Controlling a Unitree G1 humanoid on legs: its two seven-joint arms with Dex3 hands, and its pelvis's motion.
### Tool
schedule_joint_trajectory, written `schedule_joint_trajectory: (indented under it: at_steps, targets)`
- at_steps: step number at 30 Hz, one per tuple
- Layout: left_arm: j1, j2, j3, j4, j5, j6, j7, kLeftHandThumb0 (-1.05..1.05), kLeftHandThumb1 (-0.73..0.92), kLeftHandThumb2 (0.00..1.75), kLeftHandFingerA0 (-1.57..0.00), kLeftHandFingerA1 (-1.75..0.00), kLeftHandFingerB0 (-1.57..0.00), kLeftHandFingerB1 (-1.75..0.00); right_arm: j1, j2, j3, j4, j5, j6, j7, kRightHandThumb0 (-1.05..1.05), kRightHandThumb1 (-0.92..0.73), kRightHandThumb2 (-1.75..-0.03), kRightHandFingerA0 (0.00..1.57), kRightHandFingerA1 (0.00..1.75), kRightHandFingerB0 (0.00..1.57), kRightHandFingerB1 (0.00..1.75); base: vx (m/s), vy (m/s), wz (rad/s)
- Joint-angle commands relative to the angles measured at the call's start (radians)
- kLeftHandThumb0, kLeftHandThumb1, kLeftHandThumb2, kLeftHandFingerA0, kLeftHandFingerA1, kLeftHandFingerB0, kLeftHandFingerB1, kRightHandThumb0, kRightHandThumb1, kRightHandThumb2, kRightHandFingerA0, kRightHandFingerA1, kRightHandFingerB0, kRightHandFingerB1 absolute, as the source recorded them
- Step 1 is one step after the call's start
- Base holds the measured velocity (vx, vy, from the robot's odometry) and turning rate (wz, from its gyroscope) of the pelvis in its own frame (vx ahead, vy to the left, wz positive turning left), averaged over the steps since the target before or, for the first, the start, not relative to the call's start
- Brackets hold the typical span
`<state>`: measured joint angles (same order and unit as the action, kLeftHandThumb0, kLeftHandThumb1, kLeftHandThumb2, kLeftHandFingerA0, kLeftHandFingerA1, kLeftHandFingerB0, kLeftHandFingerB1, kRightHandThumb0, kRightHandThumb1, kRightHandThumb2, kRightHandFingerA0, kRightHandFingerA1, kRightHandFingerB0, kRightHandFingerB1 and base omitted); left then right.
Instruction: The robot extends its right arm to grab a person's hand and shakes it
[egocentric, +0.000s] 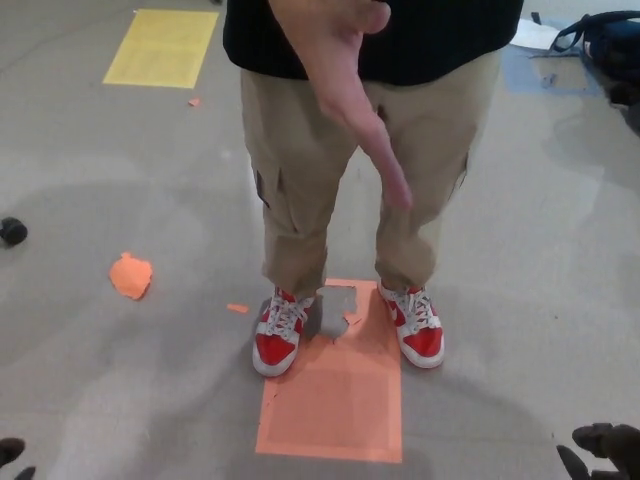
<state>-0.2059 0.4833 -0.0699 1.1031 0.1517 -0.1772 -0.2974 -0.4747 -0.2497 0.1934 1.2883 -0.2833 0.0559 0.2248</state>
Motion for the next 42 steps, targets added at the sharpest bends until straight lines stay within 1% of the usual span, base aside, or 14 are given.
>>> schedule_joint_trajectory:
  at_steps: [1, 3, 4, 6, 8, 9, 12, 17, 18, 22, 27, 30, 34, 42]
  targets:
    - [0.007, 0.033, -0.011, 0.046, 0.010, -0.085, -0.075, -0.78, 0.77, 1.04, -0.02, -0.24, -0.02, -0.23, 0.002, 0.000, -0.006, 0.003, -0.003, -0.032, -0.037, -0.75, -0.74, -1.02, 0.00, 0.17, 0.00, 0.12, 0.00, 0.000, 0.00]
    - [0.012, 0.033, -0.008, 0.058, 0.009, -0.094, -0.069, -0.80, 0.77, 1.04, -0.03, -0.25, -0.03, -0.23, 0.003, 0.016, -0.027, -0.049, 0.014, -0.068, -0.097, -0.77, -0.75, -1.02, 0.00, 0.17, 0.00, 0.11, 0.00, 0.000, 0.00]
    - [0.012, 0.034, -0.013, 0.061, 0.016, -0.094, -0.065, -0.82, 0.78, 1.04, -0.06, -0.27, -0.06, -0.23, 0.017, 0.020, -0.018, -0.120, -0.005, -0.061, -0.134, -0.81, -0.76, -1.03, 0.05, 0.37, 0.04, 0.11, 0.00, 0.000, 0.00]
    - [0.009, 0.036, -0.023, 0.065, 0.027, -0.094, -0.060, -0.80, 0.77, 1.03, -0.06, -0.29, -0.06, -0.24, 0.060, 0.025, -0.003, -0.308, -0.038, -0.043, -0.201, -0.80, -0.76, -1.05, 0.02, 0.34, 0.01, 0.12, 0.00, 0.000, 0.00]
    - [0.002, 0.033, -0.016, 0.074, 0.016, -0.096, -0.068, -0.77, 0.77, 1.03, -0.03, -0.27, -0.03, -0.24, 0.133, 0.021, 0.018, -0.631, -0.105, 0.057, -0.222, -0.81, -0.78, -1.08, 0.00, 0.29, 0.00, 0.12, 0.00, 0.000, 0.00]
    - [0.002, 0.033, -0.017, 0.074, 0.016, -0.097, -0.068, -0.77, 0.77, 1.03, -0.03, -0.27, -0.03, -0.24, 0.141, 0.020, 0.020, -0.664, -0.112, 0.070, -0.221, -0.81, -0.78, -1.08, 0.00, 0.29, 0.00, 0.12, 0.00, 0.000, 0.00]
    - [0.003, 0.031, -0.010, 0.079, 0.004, -0.110, -0.082, -0.75, 0.76, 1.02, -0.02, -0.28, -0.02, -0.25, 0.229, 0.019, 0.018, -1.167, -0.195, 0.243, -0.122, -0.90, -0.83, -1.13, 0.00, 0.23, 0.00, 0.06, 0.00, 0.000, 0.00]
    - [0.015, 0.034, -0.013, 0.079, 0.006, -0.117, -0.078, -0.72, 0.73, 1.01, -0.04, -0.33, -0.04, -0.30, 0.253, 0.023, 0.022, -1.514, -0.248, 0.330, -0.001, -0.91, -0.86, -1.15, 0.00, 0.11, 0.00, 0.05, 0.00, 0.000, 0.00]
    - [0.015, 0.033, -0.011, 0.079, 0.004, -0.114, -0.080, -0.74, 0.73, 1.01, -0.05, -0.34, -0.05, -0.30, 0.239, 0.023, 0.027, -1.560, -0.262, 0.338, 0.020, -0.89, -0.84, -1.14, 0.00, 0.17, 0.00, 0.07, 0.00, 0.000, 0.00]
    - [0.012, 0.033, -0.022, 0.075, 0.016, -0.116, -0.063, -0.69, 0.72, 1.04, -0.03, -0.40, -0.04, -0.35, 0.142, 0.048, 0.054, -1.626, -0.281, 0.413, 0.080, -0.89, -0.82, -1.14, 0.00, 0.21, 0.00, 0.07, 0.00, 0.000, 0.00]
    - [0.007, 0.031, -0.016, 0.072, 0.007, -0.112, -0.069, -0.78, 0.76, 1.02, -0.04, -0.27, -0.03, -0.25, 0.014, 0.077, 0.105, -1.590, -0.306, 0.473, 0.113, -0.90, -0.83, -1.13, 0.01, 0.24, 0.00, 0.07, 0.00, 0.000, 0.00]
    - [0.008, 0.032, -0.010, 0.074, 0.002, -0.107, -0.066, -0.79, 0.75, 1.02, -0.05, -0.30, -0.05, -0.26, -0.039, 0.101, 0.130, -1.557, -0.313, 0.492, 0.109, -0.88, -0.81, -1.14, 0.01, 0.25, 0.00, 0.09, 0.00, 0.000, 0.00]
    - [0.013, 0.041, -0.016, 0.070, 0.010, -0.101, -0.062, -0.78, 0.74, 1.01, -0.05, -0.31, -0.05, -0.26, -0.117, 0.155, 0.151, -1.423, -0.279, 0.491, 0.064, -0.93, -0.81, -1.15, 0.00, 0.23, 0.00, 0.06, 0.00, 0.000, 0.00]
    - [-0.010, 0.039, -0.033, 0.069, 0.031, -0.082, -0.040, -0.78, 0.75, 1.04, -0.05, -0.32, -0.05, -0.27, -0.243, 0.180, 0.173, -1.236, -0.252, 0.511, 0.054, -0.93, -0.79, -1.14, 0.00, 0.26, 0.00, 0.07, 0.00, 0.000, 0.00]
